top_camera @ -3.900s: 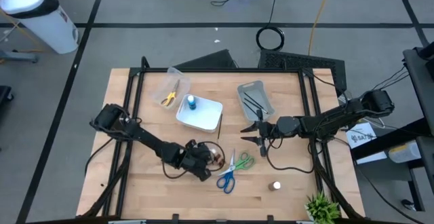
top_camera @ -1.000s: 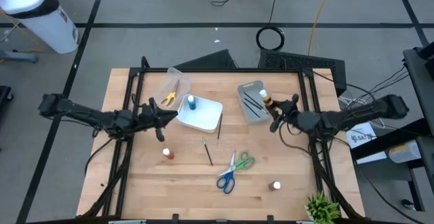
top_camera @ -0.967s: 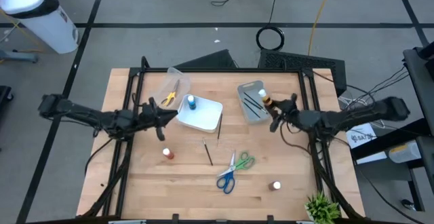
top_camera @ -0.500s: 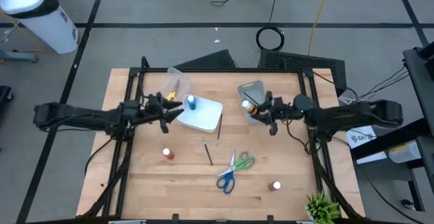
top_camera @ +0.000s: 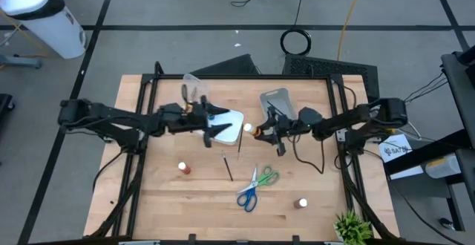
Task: Pick & Place Paint Supplies
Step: Put the yellow paint bottle into the white bin
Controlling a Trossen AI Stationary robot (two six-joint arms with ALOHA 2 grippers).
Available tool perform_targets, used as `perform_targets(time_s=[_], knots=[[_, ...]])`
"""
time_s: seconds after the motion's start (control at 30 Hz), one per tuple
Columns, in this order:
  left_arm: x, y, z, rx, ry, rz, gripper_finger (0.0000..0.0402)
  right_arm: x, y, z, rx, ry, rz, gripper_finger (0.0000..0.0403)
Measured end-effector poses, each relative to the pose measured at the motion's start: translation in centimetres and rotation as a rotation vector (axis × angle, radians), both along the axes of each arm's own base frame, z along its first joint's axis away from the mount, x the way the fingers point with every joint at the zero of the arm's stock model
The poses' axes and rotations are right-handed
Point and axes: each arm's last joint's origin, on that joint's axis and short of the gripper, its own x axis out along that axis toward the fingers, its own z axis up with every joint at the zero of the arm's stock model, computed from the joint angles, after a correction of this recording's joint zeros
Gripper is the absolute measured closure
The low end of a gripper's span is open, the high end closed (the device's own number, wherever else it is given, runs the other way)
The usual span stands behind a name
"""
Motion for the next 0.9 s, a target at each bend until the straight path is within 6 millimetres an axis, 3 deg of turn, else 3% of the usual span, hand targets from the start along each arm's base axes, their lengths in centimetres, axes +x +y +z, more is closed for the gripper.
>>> perform_targets(time_s=[0.27, 0.6, 0.77, 0.9], knots=[[4.0, -1.1, -0.3, 0.077, 0.045, -0.085, 0.0145, 0.3, 0.0, -0.1, 0.012, 0.005, 0.001, 0.0290], [6.0, -1.1, -0.6, 0.069, 0.059, -0.087, 0.0143, 0.3, 0.7, -0.3, 0.032, 0.030, 0.022, 0.0290], [6.5, -1.2, -0.7, 0.062, 0.061, -0.139, 0.0173, 0.3, 0.7, -0.3, 0.034, 0.033, 0.022, 0.0289], [6.5, -1.3, -0.6, 0.021, 0.059, -0.168, 0.0230, 0.4, 0.7, -0.4, 0.035, 0.040, 0.024, 0.0287]])
